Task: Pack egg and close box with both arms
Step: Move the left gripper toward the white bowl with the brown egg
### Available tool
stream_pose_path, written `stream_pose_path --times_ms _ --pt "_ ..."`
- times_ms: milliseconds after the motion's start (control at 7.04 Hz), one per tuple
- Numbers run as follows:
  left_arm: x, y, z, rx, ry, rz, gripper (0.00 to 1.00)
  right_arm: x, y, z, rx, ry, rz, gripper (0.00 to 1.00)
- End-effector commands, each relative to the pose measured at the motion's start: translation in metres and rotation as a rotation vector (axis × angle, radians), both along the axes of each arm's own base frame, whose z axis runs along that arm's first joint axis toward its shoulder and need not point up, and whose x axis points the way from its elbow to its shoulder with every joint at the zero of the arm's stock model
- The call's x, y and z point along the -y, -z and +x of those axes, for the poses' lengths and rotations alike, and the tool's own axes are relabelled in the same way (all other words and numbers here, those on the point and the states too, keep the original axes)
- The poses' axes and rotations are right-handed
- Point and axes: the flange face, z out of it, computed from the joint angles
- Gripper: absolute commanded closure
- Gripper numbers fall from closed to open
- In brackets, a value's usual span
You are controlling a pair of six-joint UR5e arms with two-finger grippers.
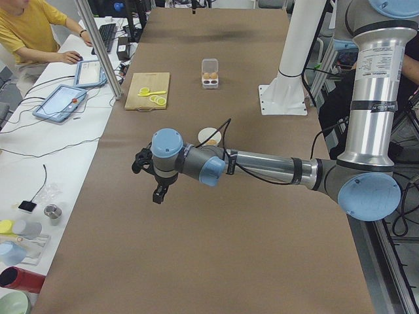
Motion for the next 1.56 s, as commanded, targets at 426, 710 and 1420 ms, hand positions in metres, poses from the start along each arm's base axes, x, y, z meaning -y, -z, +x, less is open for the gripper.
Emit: stream_pose_path --times_ms 426,710,1420 --pt "-0.026 0.087 0.121 -0.068 -0.102 -0.01 0.01 -0.006 -0.006 0.0 0.015 0.003 -0.017 0.0" --pt "-0.047 0.113 0.17 -0.085 -0.089 -0.091 0.02 -0.005 -0.005 0.0 0.014 0.002 -0.015 0.0" --pt "-0.083 0.143 0.267 -0.069 0.019 -0.286 0.02 -0.006 -0.006 0.0 0.013 0.002 -0.017 0.0"
